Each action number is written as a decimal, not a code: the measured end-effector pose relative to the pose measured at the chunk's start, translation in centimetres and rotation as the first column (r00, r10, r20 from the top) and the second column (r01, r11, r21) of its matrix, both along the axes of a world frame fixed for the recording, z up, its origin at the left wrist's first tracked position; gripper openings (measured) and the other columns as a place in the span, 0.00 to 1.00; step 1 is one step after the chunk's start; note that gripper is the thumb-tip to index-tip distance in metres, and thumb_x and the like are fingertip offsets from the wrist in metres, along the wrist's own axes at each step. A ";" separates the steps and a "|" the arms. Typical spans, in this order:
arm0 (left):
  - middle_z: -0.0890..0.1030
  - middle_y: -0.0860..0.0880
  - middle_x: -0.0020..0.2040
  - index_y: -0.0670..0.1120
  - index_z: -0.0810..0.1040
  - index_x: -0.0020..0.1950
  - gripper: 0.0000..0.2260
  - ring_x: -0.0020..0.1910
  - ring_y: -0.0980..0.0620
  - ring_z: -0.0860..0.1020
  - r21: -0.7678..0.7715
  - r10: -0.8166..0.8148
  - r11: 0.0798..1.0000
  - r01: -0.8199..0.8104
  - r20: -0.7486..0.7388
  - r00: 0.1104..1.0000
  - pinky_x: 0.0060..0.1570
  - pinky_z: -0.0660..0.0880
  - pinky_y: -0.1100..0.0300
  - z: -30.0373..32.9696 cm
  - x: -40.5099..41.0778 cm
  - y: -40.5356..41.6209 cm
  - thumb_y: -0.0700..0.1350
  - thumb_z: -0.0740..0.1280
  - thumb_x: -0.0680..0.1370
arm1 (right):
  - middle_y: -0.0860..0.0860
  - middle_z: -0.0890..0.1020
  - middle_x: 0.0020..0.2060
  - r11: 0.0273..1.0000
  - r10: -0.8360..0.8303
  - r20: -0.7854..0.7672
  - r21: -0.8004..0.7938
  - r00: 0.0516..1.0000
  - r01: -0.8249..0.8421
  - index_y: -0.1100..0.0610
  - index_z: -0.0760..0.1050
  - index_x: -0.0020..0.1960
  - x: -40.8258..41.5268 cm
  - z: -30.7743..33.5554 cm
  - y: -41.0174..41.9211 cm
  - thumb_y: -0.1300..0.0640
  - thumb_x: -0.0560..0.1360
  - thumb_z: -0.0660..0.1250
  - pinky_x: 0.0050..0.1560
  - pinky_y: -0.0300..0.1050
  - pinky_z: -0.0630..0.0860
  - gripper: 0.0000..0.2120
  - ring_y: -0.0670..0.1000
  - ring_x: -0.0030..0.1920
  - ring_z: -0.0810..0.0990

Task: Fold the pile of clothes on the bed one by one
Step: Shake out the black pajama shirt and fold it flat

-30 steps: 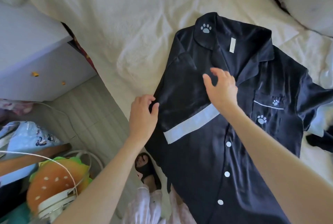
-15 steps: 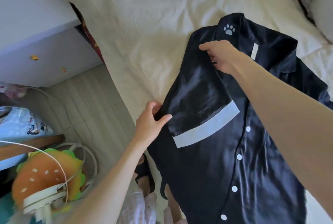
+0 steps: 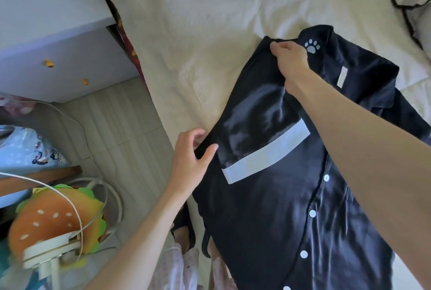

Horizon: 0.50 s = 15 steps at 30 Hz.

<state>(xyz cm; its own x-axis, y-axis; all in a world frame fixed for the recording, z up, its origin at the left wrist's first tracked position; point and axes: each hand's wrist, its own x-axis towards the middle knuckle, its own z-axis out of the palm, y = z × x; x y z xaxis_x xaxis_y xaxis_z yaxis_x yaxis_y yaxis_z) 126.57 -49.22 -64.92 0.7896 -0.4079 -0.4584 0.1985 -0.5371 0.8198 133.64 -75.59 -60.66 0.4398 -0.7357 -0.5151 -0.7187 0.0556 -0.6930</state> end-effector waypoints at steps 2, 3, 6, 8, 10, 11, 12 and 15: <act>0.68 0.61 0.49 0.48 0.74 0.56 0.13 0.51 0.55 0.71 0.038 0.011 0.999 -0.015 0.124 0.992 0.54 0.67 0.67 0.2 -0.2 -0.2 0.48 0.70 0.74 | 0.49 0.77 0.43 0.998 -0.013 0.038 0.061 0.999 0.011 0.56 0.75 0.52 -0.4 -0.1 -0.4 0.51 0.77 0.66 0.48 0.44 0.75 0.09 0.49 0.44 0.75; 0.68 0.60 0.49 0.48 0.75 0.55 0.12 0.52 0.54 0.71 0.068 -0.023 0.998 0.013 0.139 0.990 0.55 0.68 0.63 0.1 -0.3 -0.4 0.50 0.70 0.74 | 0.49 0.77 0.43 0.996 -0.016 0.045 0.086 0.999 0.012 0.56 0.75 0.55 -0.6 -0.1 -0.5 0.50 0.76 0.66 0.46 0.44 0.74 0.12 0.49 0.43 0.74; 0.70 0.54 0.50 0.47 0.77 0.50 0.10 0.54 0.50 0.70 0.189 -0.125 0.976 0.112 0.062 0.990 0.57 0.70 0.55 -0.3 -0.3 -1.3 0.51 0.70 0.74 | 0.50 0.79 0.47 0.997 0.051 0.005 -0.055 0.999 -0.050 0.55 0.73 0.58 -2.2 -0.1 -0.4 0.46 0.77 0.64 0.46 0.42 0.73 0.15 0.48 0.43 0.75; 0.72 0.51 0.49 0.45 0.77 0.49 0.09 0.54 0.48 0.71 0.221 -0.110 0.970 0.098 0.043 0.993 0.57 0.71 0.51 -0.2 0.1 -1.6 0.49 0.69 0.75 | 0.48 0.78 0.50 0.955 0.147 -0.088 -0.246 0.985 -0.165 0.55 0.71 0.62 -4.5 0.2 0.2 0.46 0.78 0.62 0.51 0.42 0.72 0.17 0.47 0.48 0.76; 0.73 0.47 0.52 0.42 0.76 0.54 0.12 0.55 0.46 0.72 0.222 -0.070 0.974 0.040 0.126 0.990 0.57 0.71 0.50 0.4 0.3 -1.5 0.48 0.70 0.75 | 0.50 0.77 0.56 0.869 0.224 -0.154 -0.415 0.962 -0.268 0.55 0.69 0.65 -7.8 0.9 1.4 0.49 0.78 0.61 0.58 0.47 0.70 0.18 0.50 0.56 0.75; 0.74 0.45 0.54 0.41 0.75 0.57 0.15 0.56 0.45 0.72 0.222 -0.078 0.974 0.032 0.200 0.977 0.57 0.71 0.50 0.8 0.2 -1.4 0.47 0.70 0.75 | 0.51 0.76 0.59 0.803 0.264 -0.178 -0.505 0.948 -0.318 0.56 0.69 0.66 -9.7 1.2 2.2 0.51 0.78 0.61 0.60 0.50 0.68 0.18 0.52 0.60 0.73; 0.74 0.43 0.57 0.40 0.74 0.60 0.17 0.57 0.43 0.72 0.232 -0.124 0.971 0.056 0.292 0.948 0.58 0.71 0.50 1.1 0.0 -1.3 0.46 0.70 0.75 | 0.53 0.75 0.62 0.726 0.307 -0.213 -0.578 0.928 -0.372 0.57 0.70 0.66 -11.7 1.5 3.1 0.53 0.78 0.61 0.62 0.52 0.66 0.18 0.54 0.63 0.71; 0.71 0.39 0.67 0.41 0.71 0.68 0.20 0.67 0.38 0.69 0.343 -0.408 0.904 0.253 0.526 0.746 0.64 0.68 0.46 2.1 -2.2 -1.5 0.44 0.66 0.76 | 0.59 0.72 0.67 0.516 0.442 -0.358 -0.649 0.823 -0.559 0.62 0.72 0.67 -17.4 1.6 5.3 0.59 0.77 0.64 0.67 0.59 0.63 0.19 0.60 0.70 0.68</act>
